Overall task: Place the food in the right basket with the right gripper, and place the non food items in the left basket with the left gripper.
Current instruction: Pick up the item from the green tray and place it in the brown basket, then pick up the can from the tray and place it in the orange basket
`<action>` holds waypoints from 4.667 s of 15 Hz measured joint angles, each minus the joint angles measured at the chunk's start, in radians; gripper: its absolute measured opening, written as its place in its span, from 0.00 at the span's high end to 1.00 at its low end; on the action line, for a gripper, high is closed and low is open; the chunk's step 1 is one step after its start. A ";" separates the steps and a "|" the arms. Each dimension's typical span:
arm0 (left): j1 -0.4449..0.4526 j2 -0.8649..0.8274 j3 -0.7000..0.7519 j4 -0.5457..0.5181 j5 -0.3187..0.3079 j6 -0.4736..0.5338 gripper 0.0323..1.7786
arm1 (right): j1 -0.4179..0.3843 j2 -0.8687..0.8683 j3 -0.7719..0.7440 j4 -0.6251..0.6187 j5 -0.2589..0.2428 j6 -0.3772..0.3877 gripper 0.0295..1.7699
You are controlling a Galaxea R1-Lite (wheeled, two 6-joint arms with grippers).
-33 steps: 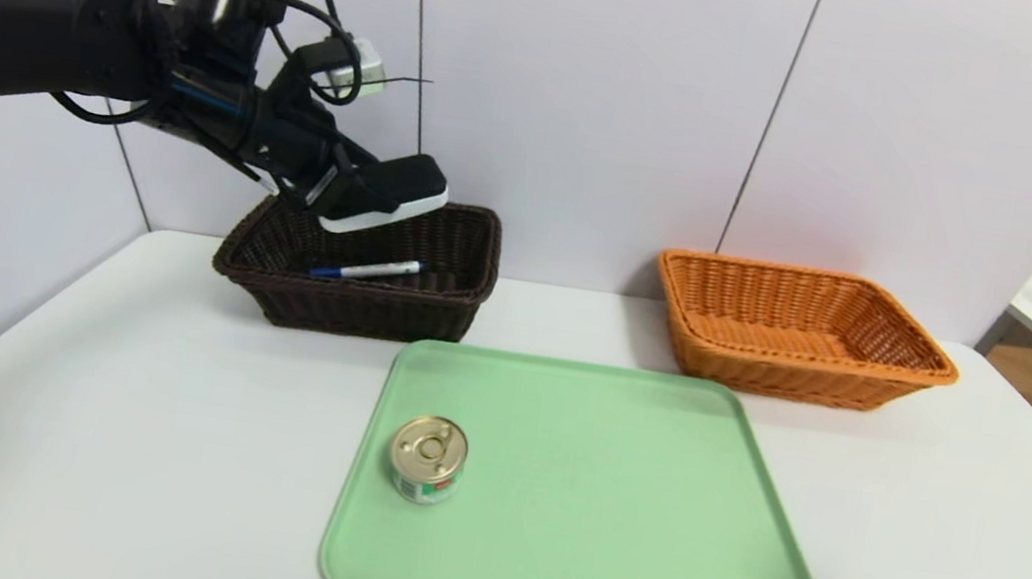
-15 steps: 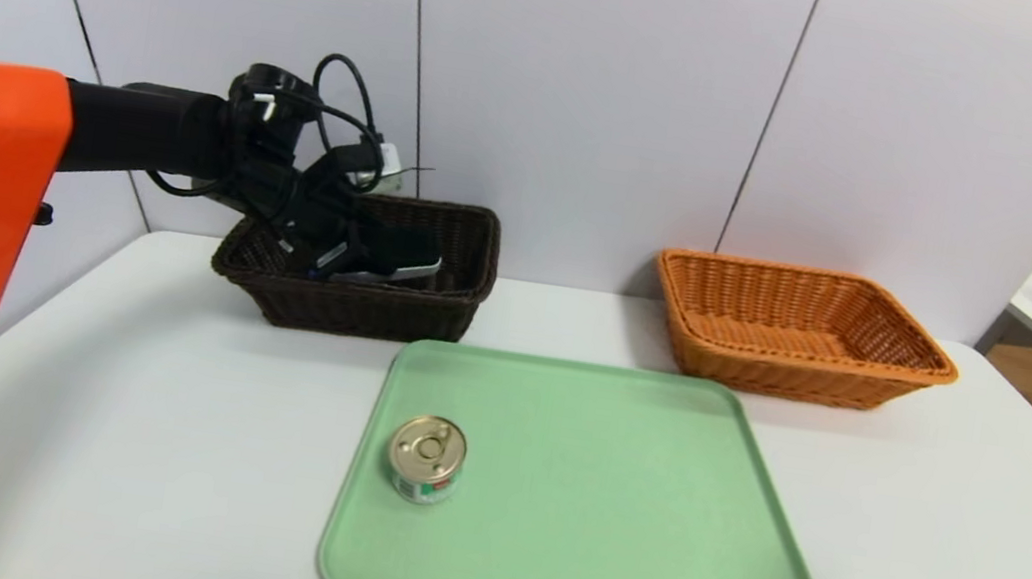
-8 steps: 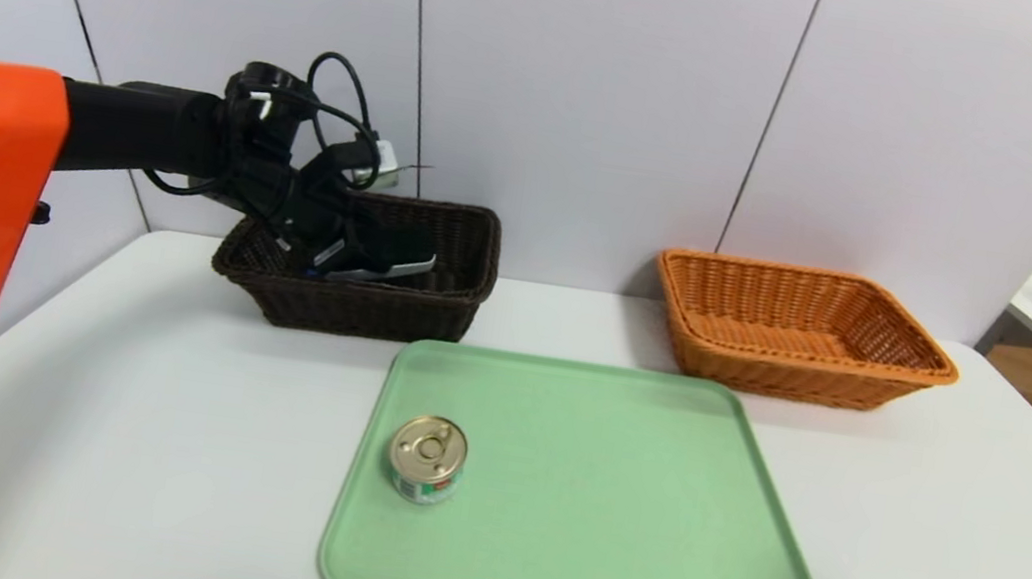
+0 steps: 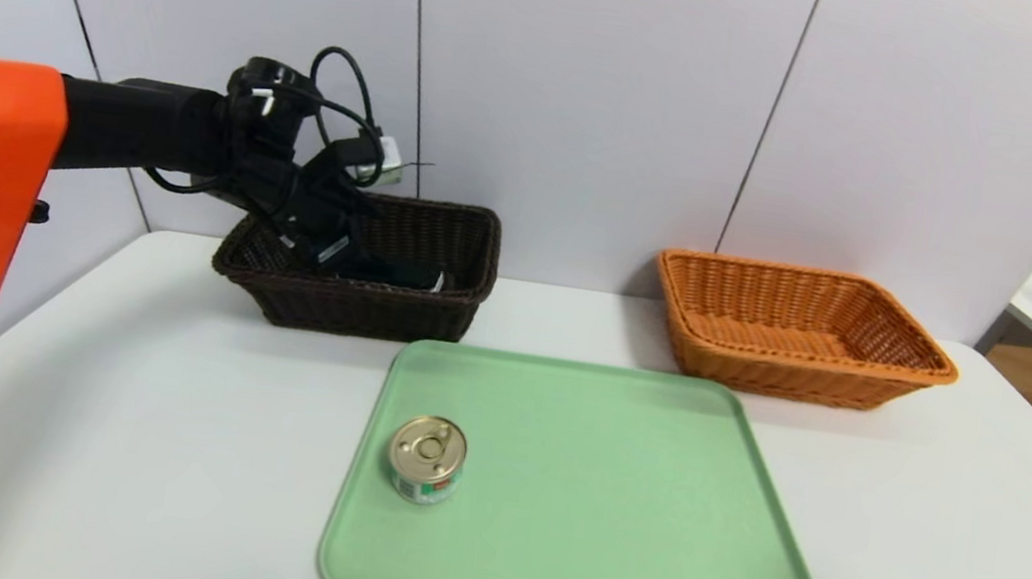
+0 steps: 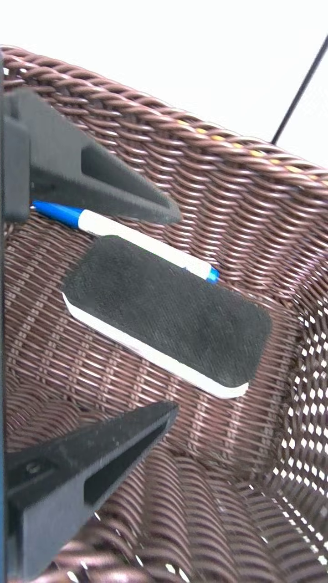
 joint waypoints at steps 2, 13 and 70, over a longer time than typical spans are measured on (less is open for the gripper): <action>0.000 -0.013 0.000 -0.009 0.000 -0.039 0.18 | 0.000 -0.002 0.000 0.000 0.000 0.000 0.03; -0.047 -0.152 0.009 -0.069 0.003 -0.480 0.08 | 0.000 -0.006 -0.003 -0.010 -0.001 0.002 0.03; -0.046 -1.140 1.149 -0.190 -0.074 -0.701 0.05 | 0.647 1.073 -0.194 -1.178 0.153 -0.099 0.03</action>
